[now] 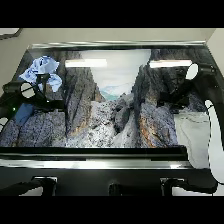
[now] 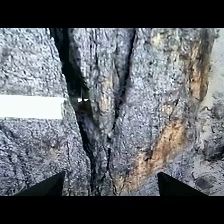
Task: Fold the shirts.
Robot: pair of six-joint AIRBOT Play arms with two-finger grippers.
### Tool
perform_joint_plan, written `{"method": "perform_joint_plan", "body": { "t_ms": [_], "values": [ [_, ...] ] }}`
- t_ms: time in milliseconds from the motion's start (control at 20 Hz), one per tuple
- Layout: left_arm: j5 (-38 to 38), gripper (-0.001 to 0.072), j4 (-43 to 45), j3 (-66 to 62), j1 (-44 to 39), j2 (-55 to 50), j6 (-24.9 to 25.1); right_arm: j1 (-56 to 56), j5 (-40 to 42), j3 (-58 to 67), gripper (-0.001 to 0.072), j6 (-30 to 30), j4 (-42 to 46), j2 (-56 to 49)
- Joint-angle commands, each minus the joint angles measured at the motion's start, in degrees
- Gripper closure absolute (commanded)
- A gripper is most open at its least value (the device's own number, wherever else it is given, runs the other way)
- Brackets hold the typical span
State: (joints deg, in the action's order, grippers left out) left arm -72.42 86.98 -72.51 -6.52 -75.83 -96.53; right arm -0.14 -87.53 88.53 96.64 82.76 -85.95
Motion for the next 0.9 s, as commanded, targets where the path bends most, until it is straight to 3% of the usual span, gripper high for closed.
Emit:
{"method": "perform_joint_plan", "body": {
  "t_ms": [0,600,850],
  "values": [
    [0.00,-0.0007,0.02,0.02,-0.04,0.04,0.02,0.04,-0.02,0.07,0.0026,0.00,-0.02,-0.04],
    [0.02,-0.0007,0.02,0.02,-0.04,0.04,0.02,0.04,0.04,0.07,0.0025,0.02,-0.02,-0.04],
    [4.87,-0.0007,-0.02,0.02,-0.09,-0.02,-0.02,0.04,18.86,0.07,0.0030,0.20,0.15,-0.04]
  ]
}}
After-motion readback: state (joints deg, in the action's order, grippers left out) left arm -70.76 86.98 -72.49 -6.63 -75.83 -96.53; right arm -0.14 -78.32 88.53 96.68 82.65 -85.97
